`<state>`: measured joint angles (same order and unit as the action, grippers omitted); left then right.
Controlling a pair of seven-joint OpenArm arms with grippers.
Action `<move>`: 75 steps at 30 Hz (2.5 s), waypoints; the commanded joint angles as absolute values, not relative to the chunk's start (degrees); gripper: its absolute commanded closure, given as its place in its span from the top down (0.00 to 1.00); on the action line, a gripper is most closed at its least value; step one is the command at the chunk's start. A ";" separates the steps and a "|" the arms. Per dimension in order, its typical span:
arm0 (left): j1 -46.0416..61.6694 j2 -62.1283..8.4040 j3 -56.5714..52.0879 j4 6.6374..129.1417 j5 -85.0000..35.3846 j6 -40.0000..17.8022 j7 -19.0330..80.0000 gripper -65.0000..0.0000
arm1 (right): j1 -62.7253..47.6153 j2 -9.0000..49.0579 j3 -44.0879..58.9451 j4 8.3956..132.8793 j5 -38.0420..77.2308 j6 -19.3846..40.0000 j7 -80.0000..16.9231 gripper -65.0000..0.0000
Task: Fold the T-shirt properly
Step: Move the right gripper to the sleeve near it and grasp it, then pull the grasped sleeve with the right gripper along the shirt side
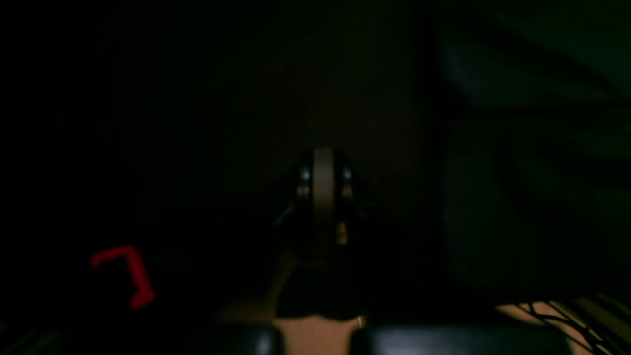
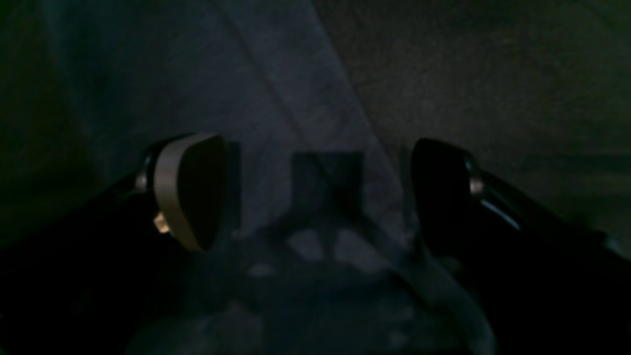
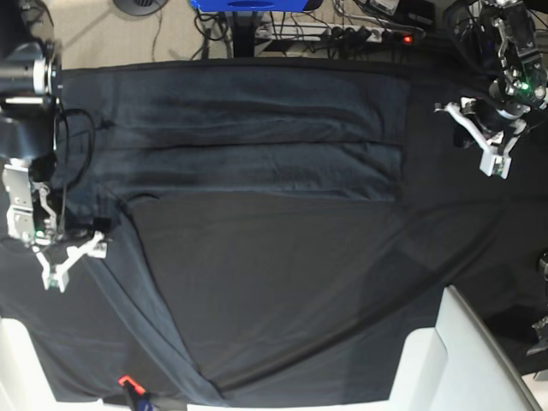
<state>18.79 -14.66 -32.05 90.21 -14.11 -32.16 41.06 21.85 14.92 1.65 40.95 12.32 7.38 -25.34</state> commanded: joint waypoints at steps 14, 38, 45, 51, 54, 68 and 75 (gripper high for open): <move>18.51 -14.90 -33.63 90.86 -15.08 -32.57 39.87 0.00 | 21.76 15.78 2.24 39.52 12.35 7.34 -19.03 0.05; 17.19 -15.78 -31.08 88.48 -14.64 -32.57 39.87 0.00 | -7.96 11.91 9.19 95.87 12.62 7.16 -54.46 0.00; 17.19 -15.96 -29.05 88.13 -14.64 -32.57 39.87 0.00 | -13.41 10.42 13.14 96.40 12.62 7.16 -54.11 0.00; 17.10 -16.04 -29.05 88.22 -14.64 -32.57 39.87 0.00 | -16.22 10.42 16.22 96.48 12.62 7.16 -54.11 0.01; 17.10 -16.04 -29.05 88.22 -14.64 -32.57 39.87 0.00 | -17.10 10.33 16.31 96.48 12.62 7.16 -54.11 0.01; 17.10 -16.04 -29.05 88.22 -14.64 -32.57 39.87 0.00 | -20.00 10.15 16.40 98.42 12.62 7.16 -54.11 0.01; 17.10 -16.04 -29.05 88.22 -14.64 -32.57 39.87 0.00 | -20.00 10.15 16.40 98.42 12.53 7.08 -54.37 0.01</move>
